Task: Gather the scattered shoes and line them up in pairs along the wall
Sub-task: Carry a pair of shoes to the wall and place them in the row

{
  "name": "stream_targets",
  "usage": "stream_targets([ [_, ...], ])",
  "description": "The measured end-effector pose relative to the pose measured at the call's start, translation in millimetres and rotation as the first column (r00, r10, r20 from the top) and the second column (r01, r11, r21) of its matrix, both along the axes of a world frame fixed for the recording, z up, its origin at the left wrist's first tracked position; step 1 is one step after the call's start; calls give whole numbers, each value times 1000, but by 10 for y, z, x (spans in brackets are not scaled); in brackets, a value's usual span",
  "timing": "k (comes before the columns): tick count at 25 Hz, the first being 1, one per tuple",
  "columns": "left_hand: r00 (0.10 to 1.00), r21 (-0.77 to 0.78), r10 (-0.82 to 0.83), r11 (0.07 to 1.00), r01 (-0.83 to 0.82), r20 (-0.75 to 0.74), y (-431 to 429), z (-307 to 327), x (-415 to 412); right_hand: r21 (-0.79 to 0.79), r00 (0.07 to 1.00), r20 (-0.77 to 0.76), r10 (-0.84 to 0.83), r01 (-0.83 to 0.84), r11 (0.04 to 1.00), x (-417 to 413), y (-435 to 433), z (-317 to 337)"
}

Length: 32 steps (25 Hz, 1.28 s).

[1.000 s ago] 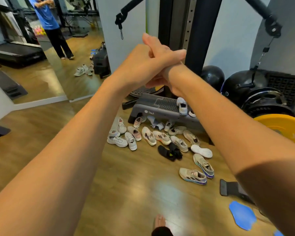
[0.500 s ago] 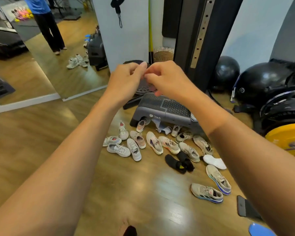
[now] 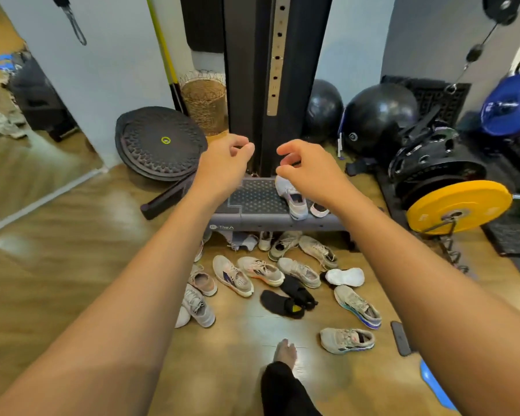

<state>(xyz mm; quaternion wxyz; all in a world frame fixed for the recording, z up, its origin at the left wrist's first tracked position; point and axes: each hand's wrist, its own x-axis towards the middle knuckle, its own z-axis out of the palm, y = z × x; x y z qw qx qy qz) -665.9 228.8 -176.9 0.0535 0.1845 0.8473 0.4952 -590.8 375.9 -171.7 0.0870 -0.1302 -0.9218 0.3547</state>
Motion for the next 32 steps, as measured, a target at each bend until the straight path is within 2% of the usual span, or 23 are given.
stream_targets([
  [5, 996, -73, 22, 997, -16, 84, 669, -567, -820, -135, 967, 154, -205, 226, 965, -859, 930, -827],
  [10, 989, -115, -16, 993, 33, 150, 1475, -1457, -1549, -132, 915, 319, -247, 301, 944, -1673, 1353, -1856],
  [18, 950, -135, -120, 977, 164, 287, 2136, -4160, -2138, -6, 809, 406, -425, 467, 884, -2252, 1982, -4485],
  [21, 938, -119, -116, 980, 162, 326, 2291, -4953, -2134, 134, 773, 426, -470, 460, 878, -2489, 2186, -5188],
  [25, 937, -87, -94, 988, 130, 338, 2454, -5514, -2103, 297, 745, 385, -545, 459, 837, -2821, 2350, -5684],
  [29, 938, -77, -79, 991, 111, 337, 2539, -5734, -2144, 214, 680, 345, -647, 614, 759, -2923, 2546, -5879],
  [32, 943, -91, -40, 993, 75, 332, 2577, -5751, -2189, 217, 693, 283, -663, 627, 748, -2896, 2569, -5913],
])
